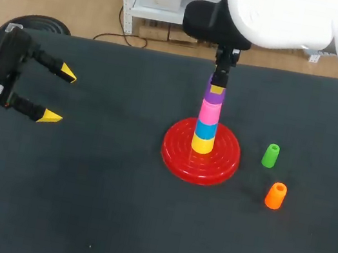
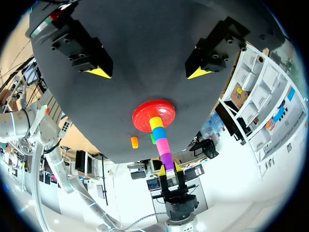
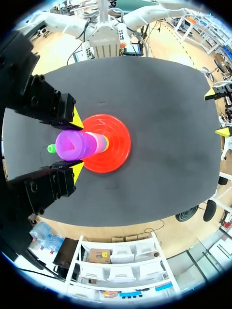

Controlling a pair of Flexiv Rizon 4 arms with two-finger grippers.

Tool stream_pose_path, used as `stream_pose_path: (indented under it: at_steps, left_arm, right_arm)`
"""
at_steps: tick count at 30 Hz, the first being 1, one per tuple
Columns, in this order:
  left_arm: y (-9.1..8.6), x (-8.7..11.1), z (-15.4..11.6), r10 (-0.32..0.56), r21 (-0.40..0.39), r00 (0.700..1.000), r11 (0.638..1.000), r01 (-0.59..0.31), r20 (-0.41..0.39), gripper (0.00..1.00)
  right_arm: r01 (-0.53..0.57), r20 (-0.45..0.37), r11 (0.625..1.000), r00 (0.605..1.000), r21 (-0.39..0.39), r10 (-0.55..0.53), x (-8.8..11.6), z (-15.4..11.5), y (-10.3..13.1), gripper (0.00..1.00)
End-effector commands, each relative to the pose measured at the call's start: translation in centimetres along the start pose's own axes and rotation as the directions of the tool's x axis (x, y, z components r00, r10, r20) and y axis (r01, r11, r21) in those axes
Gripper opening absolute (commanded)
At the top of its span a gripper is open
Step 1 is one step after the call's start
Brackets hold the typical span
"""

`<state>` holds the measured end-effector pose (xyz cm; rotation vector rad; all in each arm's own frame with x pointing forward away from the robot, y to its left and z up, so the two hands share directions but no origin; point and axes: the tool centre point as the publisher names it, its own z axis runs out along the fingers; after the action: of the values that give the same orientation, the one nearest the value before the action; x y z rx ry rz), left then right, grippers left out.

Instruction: Pick up and stack the cylinders on the red base in this order: pink,purple,orange,green

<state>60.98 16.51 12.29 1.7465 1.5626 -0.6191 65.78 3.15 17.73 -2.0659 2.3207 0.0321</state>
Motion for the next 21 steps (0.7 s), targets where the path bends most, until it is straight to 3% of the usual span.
stream_pose_path:
  at_steps: [1, 21]
  left_arm:
    - [-0.03, 0.13, 0.01, 0.003, -0.001, 1.000, 1.000, -0.003, 0.003, 1.00]
    - [-0.03, 0.13, 0.01, 0.003, -0.001, 1.000, 1.000, -0.003, 0.003, 1.00]
  right_arm:
    - [0.001, 0.005, 1.000, 1.000, -0.003, -0.001, 0.06, 0.44, -0.03, 0.00]
    - [0.004, 0.013, 1.000, 1.000, 0.003, -0.004, -0.05, 0.42, 0.68, 0.00]
